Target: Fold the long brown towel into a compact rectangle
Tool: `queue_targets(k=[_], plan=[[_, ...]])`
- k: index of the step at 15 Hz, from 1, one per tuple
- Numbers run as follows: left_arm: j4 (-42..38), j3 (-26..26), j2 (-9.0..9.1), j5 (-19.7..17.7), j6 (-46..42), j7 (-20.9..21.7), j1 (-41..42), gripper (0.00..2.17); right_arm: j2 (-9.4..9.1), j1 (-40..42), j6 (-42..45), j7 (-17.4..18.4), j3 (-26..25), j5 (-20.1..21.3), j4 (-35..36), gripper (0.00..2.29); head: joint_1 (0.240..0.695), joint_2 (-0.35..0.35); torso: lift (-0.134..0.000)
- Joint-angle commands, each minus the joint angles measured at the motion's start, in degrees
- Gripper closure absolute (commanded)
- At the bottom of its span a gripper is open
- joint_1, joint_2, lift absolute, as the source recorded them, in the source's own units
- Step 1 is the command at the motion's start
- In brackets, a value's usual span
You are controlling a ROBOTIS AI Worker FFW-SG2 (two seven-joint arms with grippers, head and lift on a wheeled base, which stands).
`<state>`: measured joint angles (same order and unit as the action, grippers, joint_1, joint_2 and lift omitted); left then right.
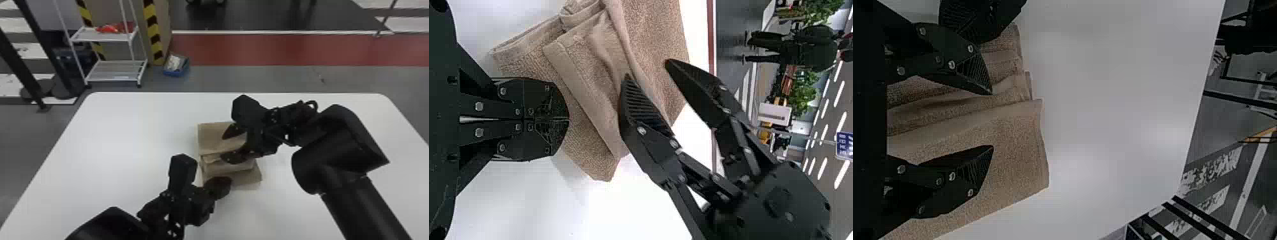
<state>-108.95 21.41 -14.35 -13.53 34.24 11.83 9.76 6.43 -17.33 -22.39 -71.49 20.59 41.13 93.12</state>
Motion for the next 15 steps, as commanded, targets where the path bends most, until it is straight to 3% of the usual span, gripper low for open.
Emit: queue_targets(k=[1, 7, 11, 15], plan=[[0.05, 0.03, 0.03, 0.00, 0.00, -0.06, 0.00, 1.48, 0.69, 0.98, -0.95, -1.37, -1.95, -2.46, 3.12, 0.23, 0.695, 0.011, -0.123], [-0.03, -0.67, -0.06, 0.00, 0.18, -0.06, 0.00, 1.48, 3.33, 4.06, -4.29, -5.76, -0.46, -1.76, 6.81, 0.48, 0.695, -0.002, -0.123], [0.41, -0.93, -0.06, 0.09, 0.53, 0.03, -0.97, 1.48, 5.17, 4.59, -4.64, -5.76, 1.38, 0.35, 7.69, 0.48, 0.695, -0.007, -0.123], [0.32, -0.93, -0.15, 0.00, 0.53, 0.03, -0.79, 1.48, 5.26, 3.36, -4.11, -4.53, 3.58, 2.99, 5.85, 0.63, 0.695, -0.011, -0.123]])
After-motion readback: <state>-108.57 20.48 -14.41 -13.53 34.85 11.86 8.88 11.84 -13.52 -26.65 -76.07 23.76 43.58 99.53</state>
